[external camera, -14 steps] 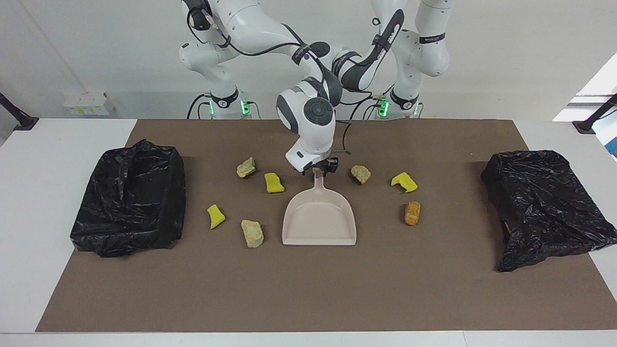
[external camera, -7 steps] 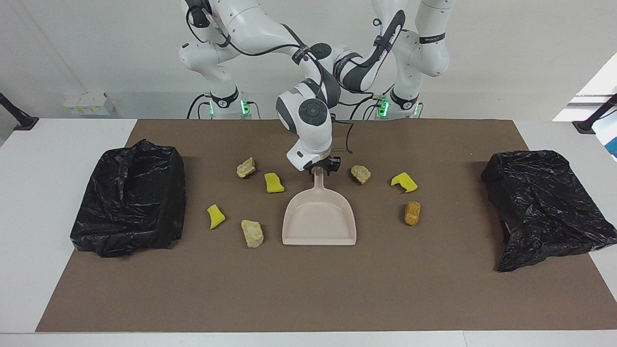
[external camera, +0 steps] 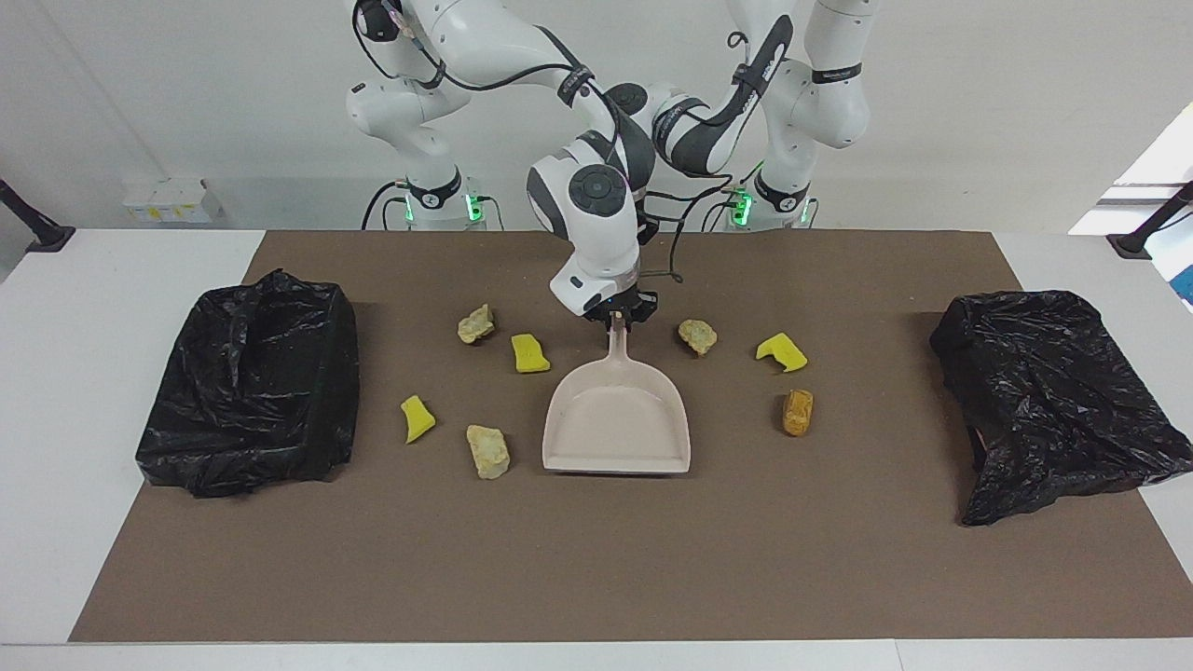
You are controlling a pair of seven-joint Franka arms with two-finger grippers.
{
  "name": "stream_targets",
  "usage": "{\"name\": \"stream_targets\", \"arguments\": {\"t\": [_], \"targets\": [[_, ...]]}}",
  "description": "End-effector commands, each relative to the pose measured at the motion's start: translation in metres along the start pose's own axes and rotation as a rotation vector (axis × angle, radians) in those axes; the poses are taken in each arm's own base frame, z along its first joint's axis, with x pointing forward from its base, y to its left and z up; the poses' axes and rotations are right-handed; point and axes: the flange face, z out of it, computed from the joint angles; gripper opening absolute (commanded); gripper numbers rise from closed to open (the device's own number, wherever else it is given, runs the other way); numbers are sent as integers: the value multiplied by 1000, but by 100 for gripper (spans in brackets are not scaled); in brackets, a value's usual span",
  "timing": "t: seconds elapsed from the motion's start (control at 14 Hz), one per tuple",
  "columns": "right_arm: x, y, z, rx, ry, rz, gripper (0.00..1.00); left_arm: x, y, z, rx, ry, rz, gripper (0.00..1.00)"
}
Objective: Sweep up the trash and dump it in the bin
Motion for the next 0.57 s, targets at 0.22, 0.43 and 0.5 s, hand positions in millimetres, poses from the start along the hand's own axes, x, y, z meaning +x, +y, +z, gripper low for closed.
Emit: {"name": "stream_targets", "arguments": {"t": [0.22, 0.43, 0.5], "targets": [[34, 76, -20, -57, -12, -466, 0, 41, -107, -33, 2, -35, -31, 0], [53, 106, -25, -126, -16, -706, 0, 74, -155, -59, -9, -39, -68, 0], [58, 111, -32, -147, -14, -774, 0, 84, -168, -65, -13, -40, -77, 0]]}}
